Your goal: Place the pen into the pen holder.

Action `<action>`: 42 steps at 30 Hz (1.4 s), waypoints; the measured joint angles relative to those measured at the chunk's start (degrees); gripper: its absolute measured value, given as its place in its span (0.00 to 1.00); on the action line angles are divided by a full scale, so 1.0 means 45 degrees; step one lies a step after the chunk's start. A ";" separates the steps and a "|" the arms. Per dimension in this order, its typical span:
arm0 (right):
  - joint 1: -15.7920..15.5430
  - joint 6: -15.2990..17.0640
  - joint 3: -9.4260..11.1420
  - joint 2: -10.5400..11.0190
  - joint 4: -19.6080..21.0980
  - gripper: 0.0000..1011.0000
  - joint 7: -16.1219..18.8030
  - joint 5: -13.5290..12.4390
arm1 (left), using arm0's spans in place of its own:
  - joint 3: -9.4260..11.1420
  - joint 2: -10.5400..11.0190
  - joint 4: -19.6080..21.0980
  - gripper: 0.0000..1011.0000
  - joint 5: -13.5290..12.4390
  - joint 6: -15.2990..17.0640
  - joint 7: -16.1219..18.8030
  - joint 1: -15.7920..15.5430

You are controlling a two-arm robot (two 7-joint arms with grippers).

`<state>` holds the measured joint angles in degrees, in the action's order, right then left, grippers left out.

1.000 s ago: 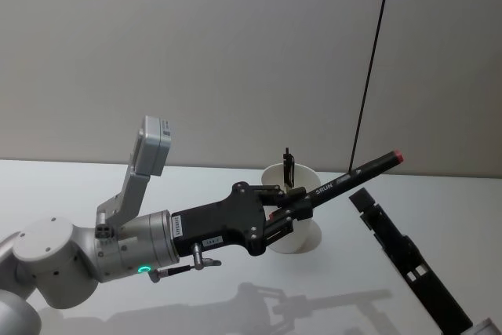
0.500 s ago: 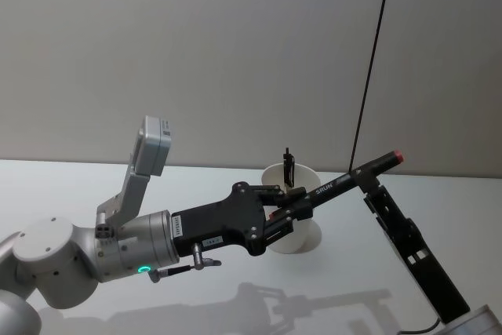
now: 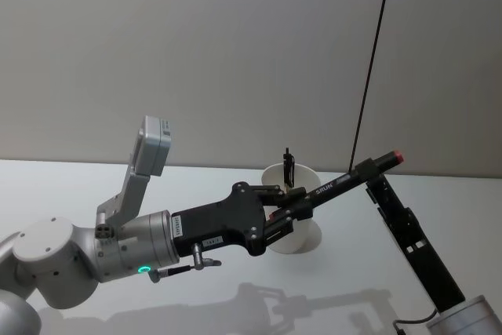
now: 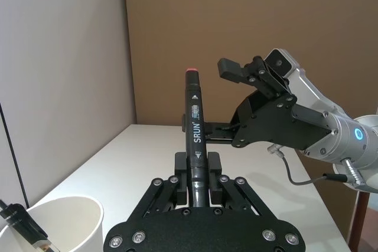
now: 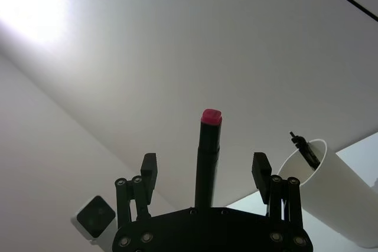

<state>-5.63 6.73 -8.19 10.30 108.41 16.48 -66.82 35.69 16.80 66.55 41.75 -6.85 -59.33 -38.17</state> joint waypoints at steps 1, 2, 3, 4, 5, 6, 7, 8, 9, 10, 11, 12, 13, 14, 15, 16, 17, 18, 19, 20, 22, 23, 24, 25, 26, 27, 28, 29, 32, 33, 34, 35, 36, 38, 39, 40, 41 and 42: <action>0.0006 -0.0027 -0.0006 -0.0007 0.0000 0.99 -0.0035 0.0016 | 0.0000 0.0000 -0.0001 0.20 0.0000 0.0000 0.0000 0.0000; 0.0023 -0.0051 -0.0028 -0.0023 0.0000 0.99 -0.0064 0.0035 | 0.0000 0.0000 0.0000 0.20 0.0000 0.0000 0.0000 0.0000; 0.0048 -0.0107 -0.0054 -0.0046 0.0003 0.99 -0.0134 0.0078 | -0.0001 -0.0001 0.0000 0.20 0.0001 0.0000 0.0000 0.0000; 0.0057 -0.0126 -0.0065 -0.0055 0.0004 0.99 -0.0160 0.0094 | -0.0001 0.0000 -0.0001 0.20 0.0000 0.0000 0.0000 -0.0001; 0.0074 -0.0146 -0.0087 -0.0068 0.0007 0.99 -0.0183 0.0108 | 0.0000 0.0000 0.0000 0.20 0.0000 0.0000 0.0000 0.0000; 0.0099 -0.0188 -0.0110 -0.0086 0.0010 0.99 -0.0241 0.0140 | 0.0000 0.0000 -0.0001 0.20 0.0000 0.0000 0.0000 0.0000; 0.0113 -0.0213 -0.0126 -0.0096 0.0012 0.99 -0.0270 0.0160 | 0.0000 0.0000 0.0000 0.20 0.0000 0.0000 0.0000 0.0000; 0.0123 -0.0229 -0.0142 -0.0103 0.0014 0.99 -0.0293 0.0175 | 0.0000 -0.0001 0.0000 0.20 0.0000 0.0000 0.0000 0.0000; 0.0150 -0.0270 -0.0168 -0.0115 0.0016 0.99 -0.0345 0.0195 | 0.0000 0.0000 -0.0001 0.20 0.0000 0.0000 0.0000 0.0000; 0.0160 -0.0286 -0.0181 -0.0121 0.0018 0.99 -0.0369 0.0205 | 0.0000 0.0000 -0.0001 0.20 0.0000 0.0000 0.0000 0.0000; 0.0169 -0.0298 -0.0194 -0.0127 0.0019 0.99 -0.0391 0.0214 | 0.0000 -0.0001 0.0000 0.20 0.0000 0.0000 0.0000 0.0000; 0.0184 -0.0316 -0.0209 -0.0135 0.0021 0.99 -0.0429 0.0227 | 0.0000 0.0000 0.0000 0.20 0.0000 -0.0001 0.0000 -0.0001; 0.0202 -0.0338 -0.0231 -0.0140 0.0026 0.99 -0.0470 0.0246 | -0.0001 0.0000 -0.0001 0.20 0.0001 0.0000 0.0000 0.0000; 0.0214 -0.0354 -0.0247 -0.0145 0.0028 0.99 -0.0496 0.0256 | 0.0000 0.0000 0.0000 0.20 0.0000 0.0000 0.0000 0.0000; 0.0224 -0.0372 -0.0257 -0.0147 0.0030 0.99 -0.0528 0.0271 | 0.0000 0.0000 0.0000 0.20 0.0000 0.0000 0.0000 0.0000; 0.0243 -0.0390 -0.0284 -0.0153 0.0034 0.99 -0.0570 0.0287 | -0.0001 0.0000 0.0000 0.20 0.0000 0.0000 0.0000 0.0000; 0.0252 -0.0402 -0.0295 -0.0155 0.0035 0.99 -0.0593 0.0293 | 0.0000 0.0000 0.0000 0.20 0.0000 0.0000 0.0000 0.0000; 0.0266 -0.0414 -0.0310 -0.0160 0.0036 0.99 -0.0620 0.0299 | 0.0000 0.0000 0.0000 0.20 0.0000 0.0000 0.0000 0.0000; 0.0272 -0.0425 -0.0318 -0.0162 0.0036 0.99 -0.0639 0.0306 | 0.0000 0.0000 0.0000 0.20 0.0000 0.0000 0.0000 0.0000; 0.0288 -0.0451 -0.0348 -0.0168 0.0039 0.99 -0.0689 0.0328 | 0.0000 0.0000 -0.0001 0.20 0.0000 0.0000 0.0000 0.0000; 0.0318 -0.0487 -0.0387 -0.0172 0.0048 0.99 -0.0761 0.0355 | 0.0000 0.0000 -0.0001 0.20 0.0001 0.0000 0.0000 -0.0001; 0.0324 -0.0496 -0.0396 -0.0172 0.0049 0.99 -0.0784 0.0366 | 0.0000 0.0000 0.0000 0.20 0.0000 0.0000 0.0000 0.0000; 0.0332 -0.0507 -0.0405 -0.0172 0.0050 0.99 -0.0805 0.0375 | 0.0000 0.0000 0.0000 0.20 0.0001 0.0000 0.0000 0.0000; 0.0342 -0.0516 -0.0415 -0.0172 0.0051 0.99 -0.0826 0.0382 | -0.0001 0.0000 0.0000 0.20 0.0000 0.0000 0.0000 0.0000; 0.0353 -0.0527 -0.0434 -0.0173 0.0052 0.99 -0.0858 0.0392 | 0.0000 0.0000 0.0000 0.20 0.0001 0.0000 0.0000 0.0000; 0.0357 -0.0536 -0.0439 -0.0173 0.0054 0.99 -0.0875 0.0396 | 0.0000 0.0000 0.0000 0.20 0.0000 0.0000 0.0000 -0.0001; 0.0362 -0.0544 -0.0446 -0.0173 0.0055 0.99 -0.0890 0.0401 | 0.0000 0.0000 0.0000 0.20 0.0000 0.0000 0.0000 0.0000; 0.0374 -0.0562 -0.0459 -0.0173 0.0057 0.99 -0.0923 0.0410 | 0.0000 0.0000 0.0000 0.20 0.0000 0.0000 0.0000 0.0000; 0.0392 -0.0579 -0.0483 -0.0174 0.0061 0.95 -0.0964 0.0428 | -0.0001 0.0000 0.0000 0.20 0.0000 0.0000 0.0000 0.0000; 0.0396 -0.0582 -0.0488 -0.0174 0.0062 0.93 -0.0972 0.0433 | 0.0000 0.0000 0.0000 0.20 0.0000 0.0000 0.0000 0.0000; 0.0399 -0.0586 -0.0491 -0.0173 0.0062 0.90 -0.0980 0.0437 | 0.0000 -0.0001 -0.0001 0.20 0.0001 0.0000 0.0000 0.0000; 0.0403 -0.0591 -0.0494 -0.0173 0.0063 0.90 -0.0991 0.0439 | 0.0000 0.0000 -0.0001 0.20 0.0001 0.0000 0.0000 0.0000; 0.0409 -0.0599 -0.0502 -0.0174 0.0064 0.85 -0.1011 0.0445 | 0.0000 0.0000 0.0000 0.20 0.0000 0.0000 0.0000 -0.0001; 0.0418 -0.0608 -0.0512 -0.0173 0.0067 0.83 -0.1029 0.0455 | -0.0001 0.0000 0.0000 0.20 0.0001 0.0000 0.0000 -0.0001; 0.0418 -0.0608 -0.0512 -0.0173 0.0067 0.80 -0.1029 0.0455 | -0.0001 0.0000 0.0000 0.20 0.0001 0.0000 0.0000 -0.0001; 0.0422 -0.0612 -0.0518 -0.0173 0.0068 0.75 -0.1039 0.0461 | 0.0000 0.0000 -0.0001 0.20 0.0000 0.0000 0.0000 -0.0001; 0.0426 -0.0616 -0.0523 -0.0174 0.0070 0.73 -0.1047 0.0464 | -0.0001 0.0000 -0.0001 0.20 0.0001 0.0000 0.0000 0.0000; 0.0427 -0.0618 -0.0524 -0.0173 0.0071 0.69 -0.1052 0.0465 | 0.0000 0.0000 0.0000 0.20 0.0001 0.0000 0.0000 0.0000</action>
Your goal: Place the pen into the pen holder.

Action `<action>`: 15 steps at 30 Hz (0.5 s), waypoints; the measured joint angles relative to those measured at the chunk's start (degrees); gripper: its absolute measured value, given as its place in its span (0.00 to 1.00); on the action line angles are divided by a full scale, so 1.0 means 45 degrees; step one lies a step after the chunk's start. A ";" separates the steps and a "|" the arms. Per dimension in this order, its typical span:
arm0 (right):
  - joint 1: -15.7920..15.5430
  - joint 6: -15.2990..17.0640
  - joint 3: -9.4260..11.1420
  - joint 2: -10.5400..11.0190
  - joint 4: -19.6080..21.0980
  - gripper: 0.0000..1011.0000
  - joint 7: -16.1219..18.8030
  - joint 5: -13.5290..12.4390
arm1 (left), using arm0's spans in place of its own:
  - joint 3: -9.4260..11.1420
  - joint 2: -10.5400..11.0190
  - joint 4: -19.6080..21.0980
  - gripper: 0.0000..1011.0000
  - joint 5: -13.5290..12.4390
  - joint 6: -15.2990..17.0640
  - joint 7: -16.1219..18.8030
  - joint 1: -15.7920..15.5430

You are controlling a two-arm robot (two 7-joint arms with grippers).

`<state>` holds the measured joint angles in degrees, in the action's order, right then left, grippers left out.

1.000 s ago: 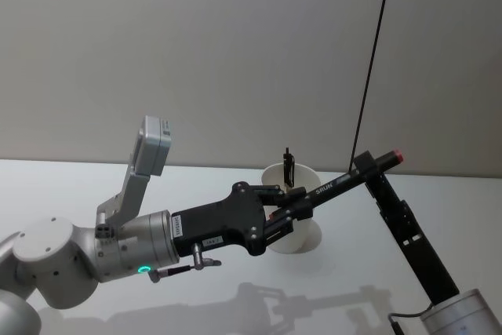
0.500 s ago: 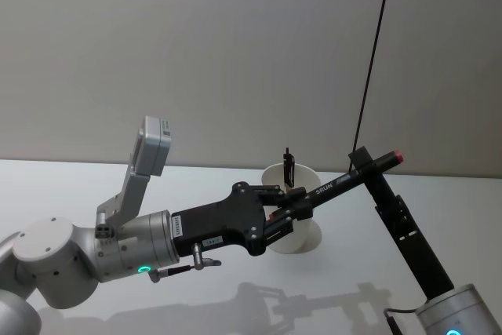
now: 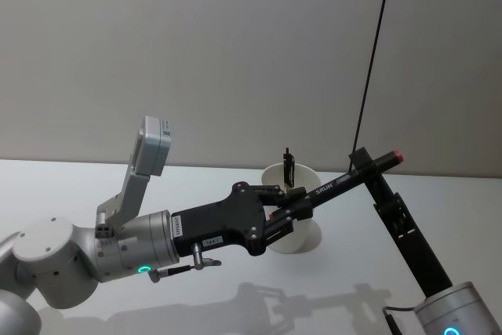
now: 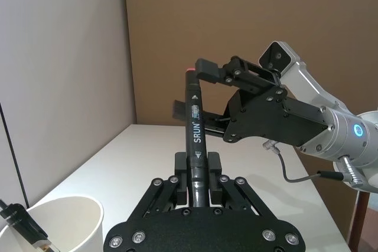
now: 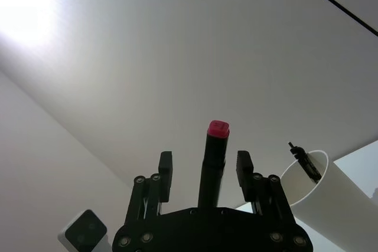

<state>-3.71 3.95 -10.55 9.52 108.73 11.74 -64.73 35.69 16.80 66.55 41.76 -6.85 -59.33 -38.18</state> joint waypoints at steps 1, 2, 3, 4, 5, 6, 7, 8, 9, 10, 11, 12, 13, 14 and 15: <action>0.0002 -0.0002 -0.0002 0.0000 0.0000 0.67 -0.0004 0.0002 | 0.0000 0.0000 0.0000 0.20 0.0000 0.0000 0.0000 0.0000; 0.0002 -0.0004 -0.0005 0.0000 0.0001 0.64 -0.0008 0.0003 | -0.0001 0.0001 -0.0001 0.20 -0.0001 0.0000 0.0000 0.0000; 0.0003 -0.0006 -0.0006 0.0000 0.0001 0.59 -0.0011 0.0004 | 0.0000 0.0000 -0.0001 0.20 0.0000 0.0000 0.0000 0.0000; 0.0003 -0.0008 -0.0008 0.0000 0.0002 0.59 -0.0015 0.0004 | 0.0000 0.0000 0.0000 0.20 0.0000 0.0000 0.0000 0.0000; 0.0005 -0.0011 -0.0009 -0.0001 0.0002 0.54 -0.0021 0.0006 | -0.0001 0.0000 -0.0001 0.20 -0.0001 0.0000 0.0000 0.0000; 0.0006 -0.0014 -0.0010 0.0000 0.0002 0.51 -0.0028 0.0008 | 0.0000 0.0000 -0.0001 0.20 -0.0001 0.0000 0.0000 0.0000; 0.0008 -0.0016 -0.0011 0.0000 0.0002 0.47 -0.0031 0.0009 | -0.0001 -0.0001 0.0000 0.20 0.0000 0.0000 0.0000 0.0000; 0.0008 -0.0017 -0.0012 -0.0001 0.0002 0.44 -0.0035 0.0010 | 0.0000 0.0000 0.0000 0.20 0.0000 0.0000 0.0000 0.0000; 0.0009 -0.0018 -0.0014 0.0000 0.0002 0.39 -0.0037 0.0011 | 0.0000 0.0000 -0.0001 0.20 0.0000 0.0000 0.0000 0.0000; 0.0010 -0.0021 -0.0015 0.0000 0.0002 0.38 -0.0046 0.0012 | 0.0000 0.0000 0.0000 0.20 0.0000 0.0000 0.0000 0.0000; 0.0010 -0.0021 -0.0015 0.0000 0.0002 0.35 -0.0046 0.0012 | 0.0000 0.0000 0.0000 0.20 0.0001 -0.0001 0.0000 0.0000; 0.0012 -0.0024 -0.0016 0.0000 0.0002 0.33 -0.0051 0.0015 | -0.0001 0.0000 0.0000 0.20 0.0000 0.0000 -0.0001 0.0000; 0.0012 -0.0026 -0.0018 0.0000 0.0002 0.27 -0.0053 0.0016 | -0.0001 0.0000 0.0000 0.20 0.0000 0.0000 -0.0001 0.0000; 0.0014 -0.0027 -0.0019 0.0000 0.0002 0.25 -0.0056 0.0017 | 0.0000 0.0000 0.0000 0.20 0.0001 0.0000 -0.0001 0.0000; 0.0015 -0.0028 -0.0020 0.0000 0.0002 0.24 -0.0057 0.0018 | 0.0000 0.0000 -0.0001 0.20 0.0001 0.0000 -0.0001 0.0000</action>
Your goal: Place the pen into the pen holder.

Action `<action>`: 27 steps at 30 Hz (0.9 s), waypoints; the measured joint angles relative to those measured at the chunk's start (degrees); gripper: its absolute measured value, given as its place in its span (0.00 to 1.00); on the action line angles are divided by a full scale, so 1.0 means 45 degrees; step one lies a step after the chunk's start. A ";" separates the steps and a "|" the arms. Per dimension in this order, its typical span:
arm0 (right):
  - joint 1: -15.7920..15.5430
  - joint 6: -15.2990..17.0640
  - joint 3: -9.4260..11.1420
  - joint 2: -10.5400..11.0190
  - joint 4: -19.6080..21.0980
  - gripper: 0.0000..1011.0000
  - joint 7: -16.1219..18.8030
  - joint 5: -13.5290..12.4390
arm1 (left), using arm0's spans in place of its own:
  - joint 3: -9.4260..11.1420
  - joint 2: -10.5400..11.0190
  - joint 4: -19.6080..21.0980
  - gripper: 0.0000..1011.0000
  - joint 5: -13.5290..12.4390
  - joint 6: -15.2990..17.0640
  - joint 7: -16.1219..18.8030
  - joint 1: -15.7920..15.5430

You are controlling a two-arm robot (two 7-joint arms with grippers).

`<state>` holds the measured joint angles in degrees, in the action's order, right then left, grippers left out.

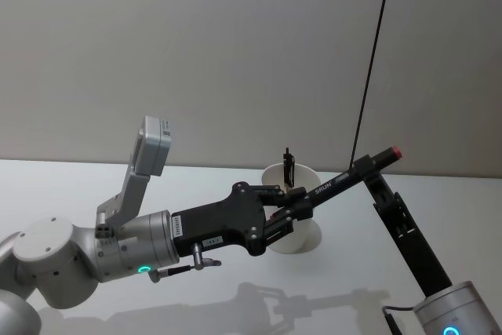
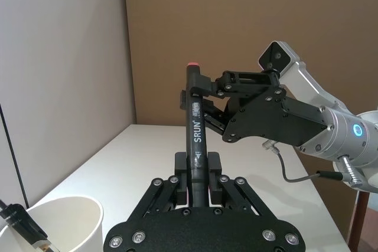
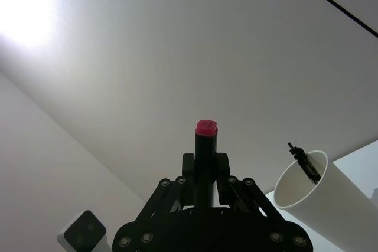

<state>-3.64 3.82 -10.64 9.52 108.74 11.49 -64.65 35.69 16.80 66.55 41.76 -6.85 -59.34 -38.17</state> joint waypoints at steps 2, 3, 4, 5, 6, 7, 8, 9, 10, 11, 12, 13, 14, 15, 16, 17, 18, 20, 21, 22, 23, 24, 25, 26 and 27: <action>0.0002 -0.0002 -0.0003 -0.0001 0.0000 0.20 0.0000 0.0001 | 0.0000 0.0000 0.0001 0.20 0.0000 0.0000 0.0000 -0.0001; 0.0004 -0.0004 -0.0006 0.0000 0.0000 0.20 -0.0002 0.0001 | 0.0000 0.0000 0.0001 0.20 -0.0001 0.0000 0.0000 -0.0001; 0.0006 -0.0005 -0.0007 0.0000 0.0000 0.20 -0.0004 0.0001 | 0.0000 0.0000 0.0001 0.20 0.0000 0.0000 0.0000 0.0000; 0.0007 -0.0005 -0.0008 0.0000 0.0000 0.20 -0.0004 0.0002 | 0.0000 0.0000 0.0001 0.20 0.0000 0.0000 0.0000 0.0000; 0.0008 -0.0006 -0.0008 -0.0001 0.0000 0.20 -0.0006 0.0002 | 0.0000 0.0000 0.0001 0.20 0.0000 0.0000 0.0000 -0.0001; 0.0009 -0.0006 -0.0009 -0.0001 0.0000 0.20 -0.0008 0.0002 | 0.0000 0.0000 0.0001 0.20 0.0000 0.0000 0.0000 -0.0001; 0.0010 -0.0006 -0.0009 -0.0001 0.0000 0.20 -0.0008 0.0002 | 0.0000 0.0000 0.0000 0.20 0.0000 0.0000 0.0000 0.0000; 0.0009 -0.0006 -0.0009 0.0000 0.0000 0.20 -0.0009 0.0002 | 0.0000 0.0000 0.0002 0.20 0.0000 0.0000 0.0001 -0.0001; 0.0009 -0.0006 -0.0009 0.0000 -0.0001 0.20 -0.0011 0.0002 | 0.0000 0.0000 0.0001 0.20 0.0000 0.0000 0.0000 -0.0001; 0.0010 -0.0006 -0.0009 -0.0001 0.0000 0.20 -0.0011 0.0002 | -0.0001 0.0000 0.0000 0.20 0.0000 0.0000 0.0000 0.0000; 0.0010 -0.0006 -0.0009 0.0000 -0.0001 0.20 -0.0012 0.0002 | 0.0000 0.0000 0.0001 0.20 0.0000 0.0000 0.0000 -0.0001; 0.0010 -0.0006 -0.0009 0.0000 -0.0001 0.20 -0.0012 0.0002 | 0.0000 0.0000 0.0001 0.20 0.0000 0.0000 0.0000 -0.0001; 0.0009 -0.0006 -0.0009 0.0000 -0.0001 0.20 -0.0012 0.0002 | -0.0001 0.0000 0.0001 0.20 0.0000 0.0000 0.0001 0.0000; 0.0010 -0.0006 -0.0009 0.0000 -0.0001 0.20 -0.0012 0.0001 | 0.0000 0.0000 0.0001 0.20 0.0000 0.0000 0.0001 -0.0001; 0.0010 -0.0006 -0.0009 0.0000 -0.0001 0.20 -0.0012 0.0002 | 0.0000 0.0000 0.0001 0.20 0.0000 0.0000 0.0000 0.0000; 0.0009 -0.0006 -0.0009 0.0000 -0.0001 0.20 -0.0012 0.0002 | 0.0000 0.0000 0.0001 0.20 0.0000 0.0000 0.0000 0.0000; 0.0009 -0.0006 -0.0009 0.0000 -0.0001 0.20 -0.0012 0.0002 | 0.0000 0.0000 0.0001 0.20 0.0000 0.0000 0.0001 0.0000; 0.0010 -0.0006 -0.0010 0.0000 -0.0001 0.20 -0.0012 0.0002 | 0.0000 0.0000 0.0000 0.20 0.0000 0.0000 0.0000 -0.0001; 0.0010 -0.0006 -0.0009 0.0000 -0.0001 0.20 -0.0012 0.0002 | 0.0000 0.0000 0.0000 0.20 -0.0001 0.0000 0.0000 -0.0001; 0.0009 -0.0006 -0.0010 0.0000 -0.0002 0.20 -0.0012 0.0002 | 0.0000 0.0000 0.0001 0.20 0.0000 0.0000 0.0001 0.0000; 0.0009 -0.0006 -0.0010 0.0000 -0.0001 0.20 -0.0012 0.0002 | 0.0000 0.0000 0.0001 0.20 0.0000 0.0000 0.0001 -0.0001; 0.0009 -0.0006 -0.0010 0.0000 -0.0001 0.20 -0.0012 0.0001 | 0.0000 0.0000 0.0001 0.20 -0.0001 0.0000 0.0000 0.0000; 0.0009 -0.0006 -0.0010 0.0000 -0.0001 0.20 -0.0012 0.0002 | 0.0000 0.0000 0.0000 0.20 0.0000 0.0000 0.0000 -0.0001; 0.0009 -0.0006 -0.0010 0.0000 -0.0001 0.20 -0.0012 0.0002 | 0.0000 0.0001 0.0001 0.20 0.0000 0.0000 0.0000 0.0000; 0.0009 -0.0005 -0.0010 0.0000 -0.0001 0.20 -0.0012 0.0002 | 0.0000 0.0000 0.0001 0.20 0.0000 0.0000 0.0000 0.0000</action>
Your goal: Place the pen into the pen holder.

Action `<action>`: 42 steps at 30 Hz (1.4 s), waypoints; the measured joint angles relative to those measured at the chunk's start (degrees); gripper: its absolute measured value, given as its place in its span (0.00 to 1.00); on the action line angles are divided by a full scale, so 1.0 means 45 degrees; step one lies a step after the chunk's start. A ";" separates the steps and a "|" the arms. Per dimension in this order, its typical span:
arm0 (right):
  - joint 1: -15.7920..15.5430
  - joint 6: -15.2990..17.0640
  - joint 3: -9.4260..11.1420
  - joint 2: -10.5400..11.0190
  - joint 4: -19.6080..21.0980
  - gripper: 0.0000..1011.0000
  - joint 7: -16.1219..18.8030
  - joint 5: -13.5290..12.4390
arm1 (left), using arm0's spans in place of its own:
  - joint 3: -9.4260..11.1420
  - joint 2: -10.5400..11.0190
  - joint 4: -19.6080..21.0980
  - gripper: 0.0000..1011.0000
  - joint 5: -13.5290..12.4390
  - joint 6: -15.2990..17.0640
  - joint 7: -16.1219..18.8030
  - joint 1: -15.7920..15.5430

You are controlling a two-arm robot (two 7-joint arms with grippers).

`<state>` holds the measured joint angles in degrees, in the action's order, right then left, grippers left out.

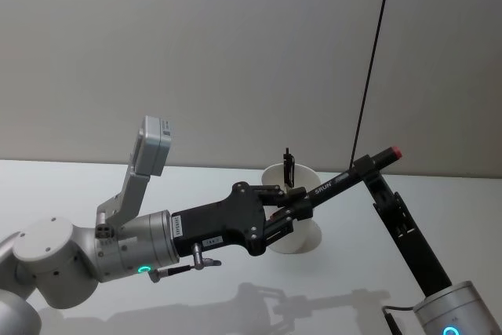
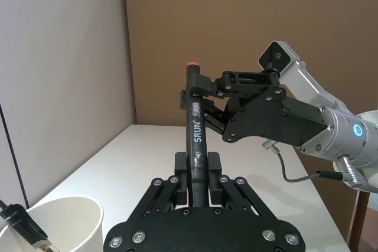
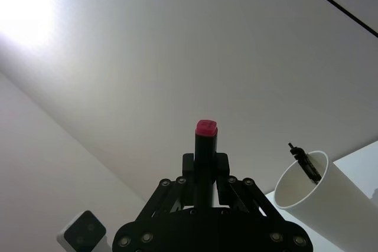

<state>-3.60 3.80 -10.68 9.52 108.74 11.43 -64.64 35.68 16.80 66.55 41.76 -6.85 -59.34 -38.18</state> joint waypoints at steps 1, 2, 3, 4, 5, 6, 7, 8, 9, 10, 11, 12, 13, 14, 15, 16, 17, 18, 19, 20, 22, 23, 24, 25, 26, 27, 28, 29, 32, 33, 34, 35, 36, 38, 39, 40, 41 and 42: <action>0.0000 0.0000 0.0000 0.0000 0.0000 0.20 0.0000 -0.0001 | 0.0000 0.0000 0.0000 0.20 0.0000 0.0000 0.0000 0.0000; 0.0000 0.0000 0.0000 0.0000 0.0000 0.20 0.0000 -0.0001 | 0.0000 0.0000 0.0000 0.20 0.0000 0.0000 0.0000 0.0000; 0.0000 0.0000 0.0000 -0.0001 0.0000 0.20 0.0000 -0.0001 | 0.0000 0.0000 0.0000 0.20 0.0000 0.0000 0.0000 0.0000; 0.0000 0.0000 0.0000 0.0000 0.0000 0.20 0.0000 0.0000 | 0.0000 0.0000 0.0000 0.20 0.0000 0.0000 0.0000 0.0000; 0.0000 0.0000 0.0000 0.0000 0.0000 0.20 0.0001 0.0000 | 0.0000 0.0000 0.0000 0.20 0.0000 0.0000 0.0001 0.0000; 0.0000 0.0000 0.0000 0.0000 0.0000 0.20 0.0001 0.0000 | 0.0000 0.0000 0.0000 0.24 0.0000 0.0000 0.0001 0.0000; 0.0000 0.0000 0.0000 0.0000 0.0000 0.20 0.0001 0.0000 | 0.0000 0.0000 0.0000 0.27 -0.0001 0.0000 0.0001 0.0000; -0.0001 0.0000 0.0000 0.0000 0.0000 0.20 0.0001 -0.0001 | 0.0000 0.0000 0.0000 0.28 0.0000 0.0000 0.0001 0.0000; -0.0001 0.0001 0.0000 0.0000 0.0000 0.20 0.0001 0.0000 | 0.0000 0.0001 0.0000 0.34 0.0000 0.0000 0.0001 0.0000; -0.0001 0.0001 0.0000 0.0000 0.0000 0.20 0.0001 0.0000 | 0.0001 0.0000 0.0000 0.36 0.0000 0.0000 0.0001 0.0000; 0.0000 0.0000 0.0000 0.0000 0.0000 0.20 0.0001 -0.0001 | 0.0001 0.0000 0.0000 0.38 0.0000 0.0000 0.0000 0.0000; -0.0001 0.0001 0.0000 0.0000 0.0000 0.20 0.0000 0.0000 | 0.0001 0.0000 -0.0001 0.40 0.0000 0.0000 0.0000 0.0000; 0.0000 0.0001 0.0000 0.0000 0.0000 0.20 0.0001 0.0000 | 0.0000 0.0000 0.0000 0.46 0.0000 0.0000 0.0001 0.0000; -0.0001 0.0001 0.0001 0.0000 -0.0001 0.20 0.0001 -0.0002 | 0.0000 0.0000 0.0000 0.48 0.0000 0.0000 0.0001 0.0000; -0.0001 0.0001 0.0000 0.0000 0.0000 0.20 0.0001 -0.0001 | 0.0000 0.0000 0.0000 0.50 0.0000 0.0000 0.0001 0.0000; -0.0001 0.0001 0.0000 0.0000 -0.0001 0.20 0.0001 -0.0001 | 0.0000 0.0000 0.0000 0.54 0.0000 0.0000 0.0001 0.0000; 0.0000 0.0001 0.0001 0.0000 0.0000 0.20 0.0001 0.0000 | 0.0000 0.0000 0.0000 0.58 -0.0001 0.0000 0.0001 0.0000; -0.0001 0.0001 0.0000 0.0000 0.0000 0.20 0.0001 -0.0002 | 0.0000 0.0000 0.0000 0.60 0.0000 0.0000 0.0000 -0.0001; 0.0000 0.0001 0.0001 0.0000 -0.0001 0.20 0.0001 -0.0002 | 0.0000 0.0000 0.0000 0.64 0.0000 0.0000 0.0001 0.0000; 0.0000 0.0001 0.0001 -0.0001 0.0000 0.20 0.0001 -0.0002 | -0.0001 0.0000 0.0000 0.69 0.0000 0.0000 0.0000 0.0000; -0.0001 0.0001 0.0001 0.0000 -0.0001 0.20 0.0001 -0.0001 | 0.0001 0.0000 -0.0001 0.75 0.0000 0.0000 0.0001 0.0000; -0.0001 0.0001 0.0001 0.0000 0.0000 0.20 0.0001 -0.0002 | 0.0000 0.0000 0.0000 0.77 0.0000 0.0000 0.0001 0.0000; 0.0000 0.0000 0.0001 0.0000 0.0000 0.20 0.0001 -0.0002 | 0.0000 0.0000 0.0000 0.82 0.0000 0.0000 0.0001 0.0000; -0.0001 0.0000 0.0001 0.0000 0.0000 0.20 0.0001 -0.0003 | 0.0000 0.0000 0.0000 0.84 0.0000 0.0000 0.0001 0.0000; 0.0000 0.0001 0.0000 0.0000 -0.0001 0.20 0.0001 -0.0004 | 0.0000 0.0000 0.0000 0.86 0.0000 0.0000 0.0001 0.0000; 0.0000 0.0001 -0.0002 0.0000 -0.0002 0.20 0.0002 -0.0003 | 0.0000 0.0000 0.0000 0.87 0.0000 0.0000 0.0001 0.0000; 0.0000 -0.0003 -0.0013 0.0000 -0.0008 0.20 0.0006 -0.0004 | 0.0000 0.0000 0.0000 0.92 0.0000 0.0000 0.0000 0.0000; 0.0001 -0.0008 -0.0020 0.0001 -0.0011 0.20 0.0009 -0.0005 | 0.0000 0.0000 0.0000 0.94 0.0000 0.0000 0.0001 0.0000; 0.0005 -0.0042 -0.0043 0.0001 -0.0034 0.20 0.0035 -0.0010 | 0.0000 0.0000 -0.0001 0.99 0.0000 0.0001 0.0001 0.0000; 0.0008 -0.0052 -0.0049 0.0001 -0.0043 0.20 0.0047 -0.0012 | 0.0000 0.0000 0.0000 0.99 0.0000 0.0000 0.0001 0.0000; 0.0012 -0.0073 -0.0056 0.0001 -0.0063 0.20 0.0062 -0.0016 | 0.0000 0.0000 0.0000 0.99 0.0000 0.0000 0.0001 -0.0001; 0.0014 -0.0086 -0.0057 0.0001 -0.0066 0.20 0.0068 -0.0020 | 0.0000 0.0000 0.0000 0.99 0.0000 0.0000 0.0001 0.0000; 0.0017 -0.0103 -0.0057 0.0001 -0.0076 0.20 0.0074 -0.0023 | 0.0000 0.0000 0.0000 0.99 0.0000 0.0000 0.0001 0.0000; 0.0024 -0.0142 -0.0051 0.0006 -0.0103 0.20 0.0089 -0.0047 | 0.0000 0.0000 0.0000 0.99 0.0000 0.0000 0.0001 0.0000; 0.0025 -0.0154 -0.0044 0.0011 -0.0110 0.20 0.0091 -0.0055 | 0.0000 0.0000 0.0000 0.99 0.0000 0.0000 0.0001 0.0000; 0.0028 -0.0170 -0.0035 0.0016 -0.0115 0.20 0.0095 -0.0066 | 0.0000 0.0000 0.0000 0.99 0.0000 0.0000 0.0001 -0.0001; 0.0029 -0.0196 -0.0017 0.0025 -0.0125 0.20 0.0100 -0.0082 | 0.0000 0.0000 0.0000 0.99 0.0000 0.0000 0.0000 0.0000; 0.0030 -0.0214 -0.0004 0.0029 -0.0129 0.20 0.0101 -0.0089 | 0.0000 0.0000 0.0000 0.99 0.0000 0.0001 0.0001 0.0000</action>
<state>-3.46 2.84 -10.70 9.65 108.16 11.89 -65.04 35.69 16.80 66.55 41.76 -6.85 -59.33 -38.18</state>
